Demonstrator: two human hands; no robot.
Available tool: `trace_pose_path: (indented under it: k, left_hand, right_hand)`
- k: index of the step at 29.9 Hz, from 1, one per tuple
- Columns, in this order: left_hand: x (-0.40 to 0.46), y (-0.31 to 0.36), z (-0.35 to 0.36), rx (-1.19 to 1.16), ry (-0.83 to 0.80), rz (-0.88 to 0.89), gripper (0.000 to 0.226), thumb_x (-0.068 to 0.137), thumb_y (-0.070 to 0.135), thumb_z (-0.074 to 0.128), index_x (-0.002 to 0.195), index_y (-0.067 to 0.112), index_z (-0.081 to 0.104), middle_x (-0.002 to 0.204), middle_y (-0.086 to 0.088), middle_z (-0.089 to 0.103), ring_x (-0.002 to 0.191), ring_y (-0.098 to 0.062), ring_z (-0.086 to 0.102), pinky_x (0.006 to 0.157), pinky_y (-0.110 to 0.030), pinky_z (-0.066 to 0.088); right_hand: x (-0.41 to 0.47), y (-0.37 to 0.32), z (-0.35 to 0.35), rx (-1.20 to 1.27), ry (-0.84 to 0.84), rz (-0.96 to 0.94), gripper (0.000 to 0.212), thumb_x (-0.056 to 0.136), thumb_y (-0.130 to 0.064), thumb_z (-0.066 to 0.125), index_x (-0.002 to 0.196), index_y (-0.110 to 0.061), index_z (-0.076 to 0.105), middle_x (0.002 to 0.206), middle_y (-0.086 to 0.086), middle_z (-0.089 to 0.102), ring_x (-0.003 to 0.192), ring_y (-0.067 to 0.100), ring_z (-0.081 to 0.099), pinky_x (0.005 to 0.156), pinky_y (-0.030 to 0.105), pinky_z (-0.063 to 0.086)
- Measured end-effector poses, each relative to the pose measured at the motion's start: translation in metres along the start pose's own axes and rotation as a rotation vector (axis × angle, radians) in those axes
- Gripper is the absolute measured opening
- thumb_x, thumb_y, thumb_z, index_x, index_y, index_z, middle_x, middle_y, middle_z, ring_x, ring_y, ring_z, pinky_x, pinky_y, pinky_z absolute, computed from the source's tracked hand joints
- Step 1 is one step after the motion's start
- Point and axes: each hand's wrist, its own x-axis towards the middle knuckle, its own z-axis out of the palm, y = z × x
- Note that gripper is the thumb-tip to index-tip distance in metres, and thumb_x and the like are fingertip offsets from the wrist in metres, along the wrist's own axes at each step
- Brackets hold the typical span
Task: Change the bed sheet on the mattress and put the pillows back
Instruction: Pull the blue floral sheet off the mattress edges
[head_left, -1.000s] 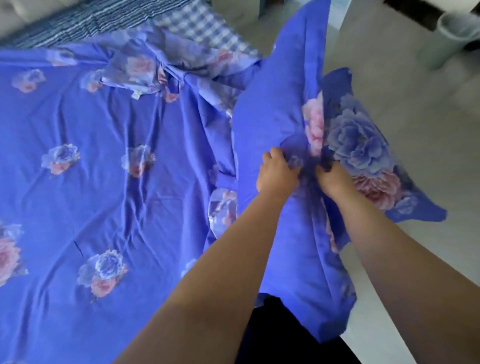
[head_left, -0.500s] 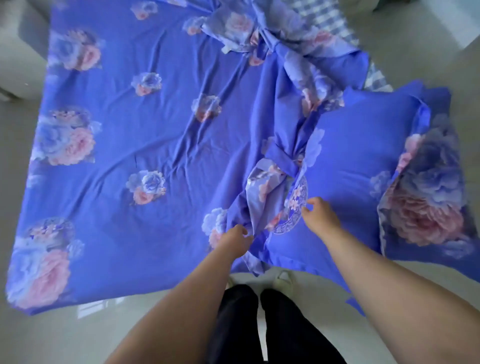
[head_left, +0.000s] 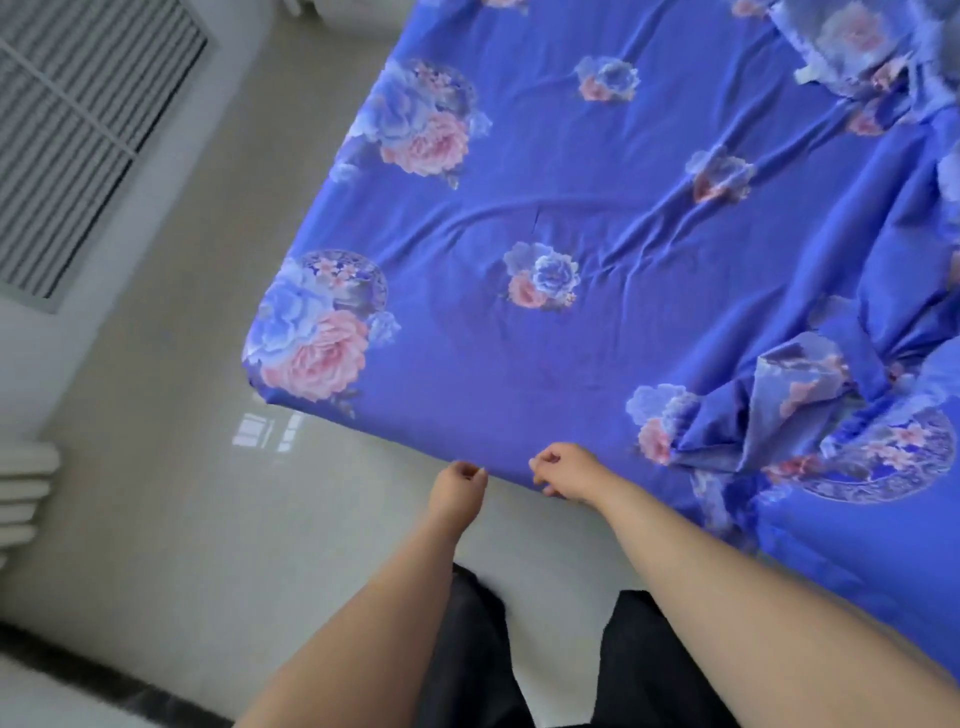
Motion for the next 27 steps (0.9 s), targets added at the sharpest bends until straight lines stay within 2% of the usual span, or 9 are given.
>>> trace_pose_path:
  k: [3,7,10,13,18,20,22,25,27]
  left_hand:
    - [0.026,-0.060,-0.078,-0.103,0.007,-0.081,0.025,0.095,0.019,0.053,0.107,0.001,0.063,0.106,-0.016,0.066,0.095,-0.028,0.061,0.078,-0.030,0.043]
    - [0.058,-0.124,-0.173,-0.236,0.113,-0.197,0.024,0.093,0.022,0.053,0.108,0.006,0.063,0.107,-0.013,0.068,0.099,-0.030,0.062,0.081,-0.032,0.047]
    - [0.085,-0.149,-0.219,-0.327,0.136,-0.242,0.018,0.092,0.023,0.053,0.101,0.011,0.062,0.103,-0.010,0.068,0.092,-0.027,0.062,0.083,-0.036,0.050]
    - [0.109,-0.153,-0.255,-0.438,0.138,-0.265,0.011,0.093,0.020,0.053,0.094,0.012,0.059,0.094,-0.008,0.064,0.079,-0.022,0.054,0.072,-0.034,0.045]
    - [0.164,-0.164,-0.308,-0.609,0.164,-0.356,0.010,0.093,0.019,0.050,0.087,0.015,0.057,0.089,-0.005,0.061,0.073,-0.019,0.049,0.070,-0.029,0.039]
    - [0.187,-0.168,-0.327,-0.686,0.188,-0.393,0.014,0.094,0.019,0.050,0.081,0.017,0.056,0.086,-0.004,0.060,0.071,-0.018,0.048,0.069,-0.028,0.039]
    - [0.209,-0.173,-0.342,-0.724,0.201,-0.413,0.011,0.094,0.020,0.050,0.087,0.015,0.057,0.089,-0.004,0.060,0.075,-0.018,0.050,0.071,-0.028,0.040]
    - [0.242,-0.180,-0.360,-0.777,0.234,-0.420,0.013,0.094,0.021,0.053,0.098,0.011,0.060,0.095,-0.005,0.061,0.082,-0.019,0.052,0.076,-0.027,0.042]
    - [0.264,-0.186,-0.369,-0.788,0.251,-0.421,0.012,0.093,0.019,0.053,0.099,0.012,0.061,0.093,-0.004,0.062,0.079,-0.016,0.053,0.071,-0.024,0.040]
  right_hand:
    - [0.014,-0.057,0.067,0.009,0.046,0.037,0.031,0.094,-0.027,0.050,0.063,-0.020,0.052,0.096,0.018,0.071,0.072,0.022,0.059,0.070,0.032,0.047]
    - [0.019,-0.143,0.149,-0.045,-0.060,-0.042,0.026,0.094,-0.023,0.049,0.068,-0.021,0.049,0.085,0.007,0.063,0.072,0.021,0.055,0.064,0.027,0.043]
    - [0.033,-0.201,0.184,-0.081,-0.113,-0.115,0.017,0.094,-0.024,0.051,0.077,-0.024,0.052,0.087,-0.001,0.062,0.078,0.019,0.061,0.078,0.035,0.051]
    - [0.065,-0.248,0.198,-0.093,-0.094,-0.144,0.013,0.092,-0.024,0.053,0.079,-0.023,0.055,0.087,0.000,0.064,0.089,0.025,0.067,0.089,0.042,0.053]
    - [0.134,-0.323,0.223,-0.275,-0.149,-0.136,0.013,0.089,-0.021,0.053,0.085,-0.011,0.059,0.085,0.001,0.064,0.082,0.024,0.065,0.084,0.040,0.052]
    - [0.163,-0.354,0.239,-0.402,-0.188,-0.153,0.010,0.087,-0.020,0.053,0.081,-0.013,0.059,0.080,0.000,0.061,0.078,0.022,0.062,0.077,0.036,0.051]
    - [0.188,-0.384,0.257,-0.526,-0.213,-0.217,0.011,0.084,-0.017,0.052,0.075,-0.013,0.057,0.073,0.000,0.057,0.074,0.019,0.054,0.069,0.032,0.044]
    - [0.217,-0.427,0.290,-0.664,-0.257,-0.272,0.006,0.086,-0.022,0.053,0.086,-0.021,0.059,0.091,-0.003,0.063,0.088,0.019,0.058,0.077,0.030,0.044]
    - [0.242,-0.448,0.315,-0.707,-0.256,-0.290,0.015,0.088,-0.024,0.052,0.100,-0.021,0.061,0.106,-0.004,0.064,0.099,0.019,0.059,0.083,0.030,0.046]
